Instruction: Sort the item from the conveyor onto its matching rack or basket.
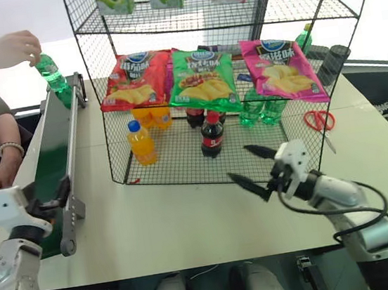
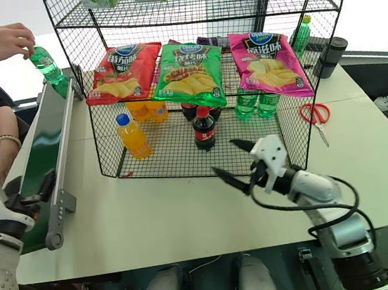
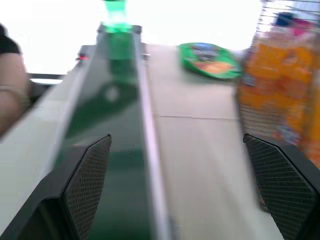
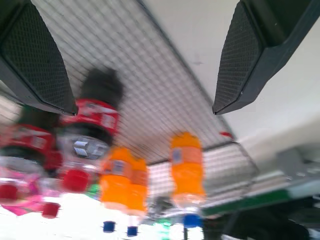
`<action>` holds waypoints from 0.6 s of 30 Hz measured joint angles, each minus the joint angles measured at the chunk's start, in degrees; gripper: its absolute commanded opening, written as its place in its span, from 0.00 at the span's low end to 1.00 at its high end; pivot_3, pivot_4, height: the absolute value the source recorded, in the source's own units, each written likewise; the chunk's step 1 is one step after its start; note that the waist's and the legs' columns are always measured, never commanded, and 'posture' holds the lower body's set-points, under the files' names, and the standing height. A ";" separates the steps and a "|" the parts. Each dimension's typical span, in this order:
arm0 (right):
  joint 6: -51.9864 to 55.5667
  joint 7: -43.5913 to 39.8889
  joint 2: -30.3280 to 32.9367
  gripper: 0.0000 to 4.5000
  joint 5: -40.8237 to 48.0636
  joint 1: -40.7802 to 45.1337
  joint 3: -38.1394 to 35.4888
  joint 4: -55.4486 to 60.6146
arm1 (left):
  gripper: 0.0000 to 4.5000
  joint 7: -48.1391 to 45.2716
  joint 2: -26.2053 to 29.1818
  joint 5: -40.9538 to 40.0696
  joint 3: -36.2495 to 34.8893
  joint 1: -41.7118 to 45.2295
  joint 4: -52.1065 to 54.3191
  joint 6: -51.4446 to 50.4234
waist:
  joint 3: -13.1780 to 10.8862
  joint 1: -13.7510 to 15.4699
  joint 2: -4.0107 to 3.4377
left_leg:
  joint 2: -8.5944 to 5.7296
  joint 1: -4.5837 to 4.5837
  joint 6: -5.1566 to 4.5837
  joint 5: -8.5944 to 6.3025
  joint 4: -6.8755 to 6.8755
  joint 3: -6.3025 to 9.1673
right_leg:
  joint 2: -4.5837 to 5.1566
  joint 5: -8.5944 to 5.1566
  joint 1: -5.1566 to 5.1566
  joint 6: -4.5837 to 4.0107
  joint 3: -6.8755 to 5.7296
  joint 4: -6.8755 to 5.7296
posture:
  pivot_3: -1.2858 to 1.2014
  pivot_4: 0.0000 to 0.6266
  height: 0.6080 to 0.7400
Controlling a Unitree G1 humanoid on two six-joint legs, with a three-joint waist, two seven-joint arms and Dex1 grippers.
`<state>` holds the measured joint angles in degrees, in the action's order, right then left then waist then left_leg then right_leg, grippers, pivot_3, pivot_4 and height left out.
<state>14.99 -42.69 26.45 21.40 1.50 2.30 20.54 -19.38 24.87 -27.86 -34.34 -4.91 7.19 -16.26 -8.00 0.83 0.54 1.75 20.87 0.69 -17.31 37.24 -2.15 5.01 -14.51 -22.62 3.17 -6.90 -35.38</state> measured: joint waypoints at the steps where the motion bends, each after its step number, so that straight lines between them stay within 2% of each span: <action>1: -0.05 -0.16 -0.63 1.00 -0.38 -0.06 1.77 0.19 | 1.00 0.87 -0.22 0.73 -0.31 0.56 -1.42 1.23 | 0.01 0.01 0.03 | 0.00 0.00 0.00 0.00 0.00 0.00 | 0.00 0.00 0.00 0.00 0.00 0.01 | 0.52 0.24 0.96; 8: -0.06 0.01 -3.22 1.00 -1.61 -2.43 9.25 2.91 | 1.00 3.40 -1.92 3.37 -0.24 3.80 -6.86 7.18 | 0.12 0.00 0.22 | 0.00 0.01 0.01 0.00 0.00 0.01 | 0.02 0.00 0.00 0.00 -0.02 0.01 | 0.52 0.24 0.96; 18: -3.68 0.59 -3.46 1.00 -2.69 -5.08 8.56 1.77 | 1.00 4.65 -2.75 3.78 -0.06 5.35 -11.75 10.91 | 0.15 -0.06 0.27 | 0.01 0.00 0.01 0.00 0.00 -0.02 | 0.04 0.01 0.00 0.00 -0.02 0.01 | 0.52 0.24 0.96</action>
<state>11.31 -42.10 22.98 18.71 -3.58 10.85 22.31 -14.73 22.13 -24.09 -34.40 0.44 -4.56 -5.35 -7.84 0.77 0.82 1.76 20.87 0.70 -17.32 37.24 -2.18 5.05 -14.51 -22.62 3.18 -6.92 -35.37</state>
